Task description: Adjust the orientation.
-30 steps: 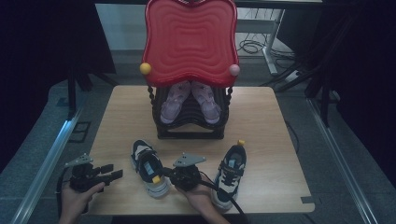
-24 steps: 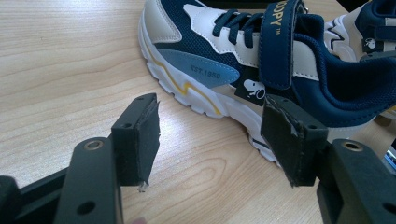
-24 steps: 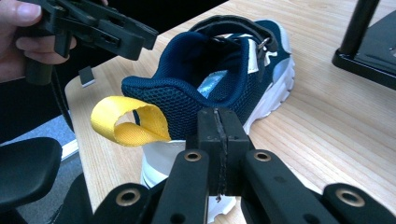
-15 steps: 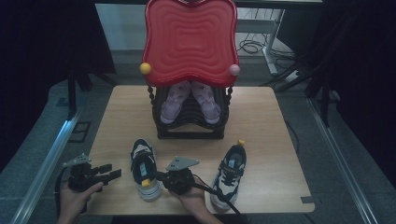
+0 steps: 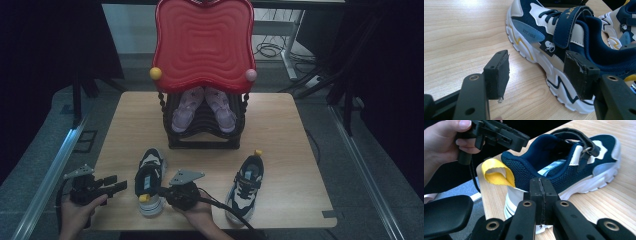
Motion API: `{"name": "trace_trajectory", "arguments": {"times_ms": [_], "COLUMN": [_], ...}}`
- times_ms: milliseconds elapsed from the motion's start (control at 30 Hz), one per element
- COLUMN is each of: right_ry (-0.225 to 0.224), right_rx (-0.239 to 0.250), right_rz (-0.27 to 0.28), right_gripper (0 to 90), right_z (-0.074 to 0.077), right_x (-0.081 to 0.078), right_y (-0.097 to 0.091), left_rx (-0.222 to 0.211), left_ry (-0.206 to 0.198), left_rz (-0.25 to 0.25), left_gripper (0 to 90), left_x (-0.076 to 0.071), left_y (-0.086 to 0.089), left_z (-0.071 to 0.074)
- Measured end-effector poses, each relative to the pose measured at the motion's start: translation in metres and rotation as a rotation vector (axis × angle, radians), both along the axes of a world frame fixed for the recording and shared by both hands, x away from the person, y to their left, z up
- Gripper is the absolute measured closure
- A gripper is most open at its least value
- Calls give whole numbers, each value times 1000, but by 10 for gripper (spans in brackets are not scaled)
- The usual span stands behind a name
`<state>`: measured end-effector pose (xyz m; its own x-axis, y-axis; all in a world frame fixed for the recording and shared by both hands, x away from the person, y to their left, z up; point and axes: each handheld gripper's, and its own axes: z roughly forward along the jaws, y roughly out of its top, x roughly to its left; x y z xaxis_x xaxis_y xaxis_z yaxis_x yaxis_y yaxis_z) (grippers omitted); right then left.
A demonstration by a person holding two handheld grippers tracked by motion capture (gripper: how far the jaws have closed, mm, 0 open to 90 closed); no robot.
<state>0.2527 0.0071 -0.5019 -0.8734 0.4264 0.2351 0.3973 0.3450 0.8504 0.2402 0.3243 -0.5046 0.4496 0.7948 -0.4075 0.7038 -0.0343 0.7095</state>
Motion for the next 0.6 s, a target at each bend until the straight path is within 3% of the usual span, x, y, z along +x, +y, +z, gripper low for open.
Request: {"name": "trace_trajectory", "arguments": {"times_ms": [100,600], "right_ry": [-10,-25], "right_rx": [20,28], "right_rz": [27,77], "right_gripper": [900,900], "right_z": [-1,-4], "right_x": [-1,-1], "right_y": [7,31], "left_rx": [-4,-23], "left_ry": [0,-7], "left_rz": [9,57], "left_gripper": [373,376], "left_x": [0,-2], "left_y": [3,18], "left_z": [0,0]}}
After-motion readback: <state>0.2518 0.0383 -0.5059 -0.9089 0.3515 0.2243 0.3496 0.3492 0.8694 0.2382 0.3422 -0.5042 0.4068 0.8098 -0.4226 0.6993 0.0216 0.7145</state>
